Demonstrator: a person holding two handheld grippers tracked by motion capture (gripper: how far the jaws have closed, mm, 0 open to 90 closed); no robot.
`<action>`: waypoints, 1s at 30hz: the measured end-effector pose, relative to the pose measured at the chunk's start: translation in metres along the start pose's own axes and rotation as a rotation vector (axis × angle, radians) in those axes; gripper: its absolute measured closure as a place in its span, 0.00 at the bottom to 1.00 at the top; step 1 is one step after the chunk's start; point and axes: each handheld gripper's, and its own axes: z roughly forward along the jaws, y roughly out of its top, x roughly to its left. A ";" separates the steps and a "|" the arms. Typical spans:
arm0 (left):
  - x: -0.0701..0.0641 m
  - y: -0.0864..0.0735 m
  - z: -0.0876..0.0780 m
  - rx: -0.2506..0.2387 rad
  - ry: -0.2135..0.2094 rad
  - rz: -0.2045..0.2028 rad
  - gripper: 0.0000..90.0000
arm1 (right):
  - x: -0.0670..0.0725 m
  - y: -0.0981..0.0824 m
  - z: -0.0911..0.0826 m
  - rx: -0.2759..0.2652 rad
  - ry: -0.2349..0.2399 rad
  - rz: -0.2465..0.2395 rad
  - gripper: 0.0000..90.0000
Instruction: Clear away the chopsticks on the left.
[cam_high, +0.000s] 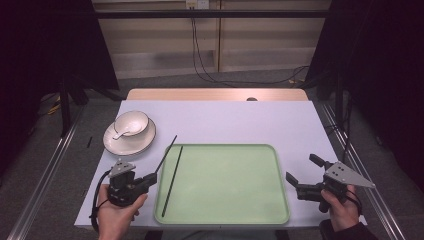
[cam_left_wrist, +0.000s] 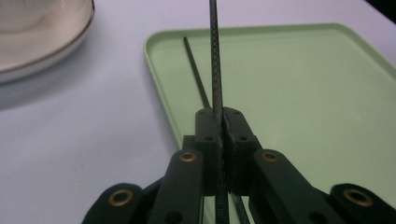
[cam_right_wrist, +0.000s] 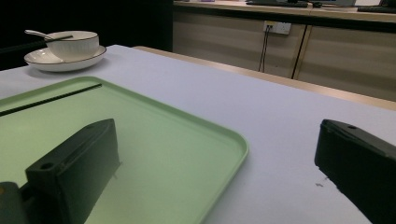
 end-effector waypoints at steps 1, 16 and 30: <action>-0.002 -0.002 0.005 0.007 0.014 -0.009 0.95 | 0.000 0.000 0.000 -0.004 -0.002 -0.002 0.00; -0.035 0.001 0.053 0.125 0.060 -0.082 0.95 | 0.000 0.000 0.000 0.002 0.003 -0.003 0.00; -0.039 -0.008 0.072 0.159 0.033 -0.058 0.93 | 0.000 0.000 0.001 -0.003 0.009 -0.012 0.00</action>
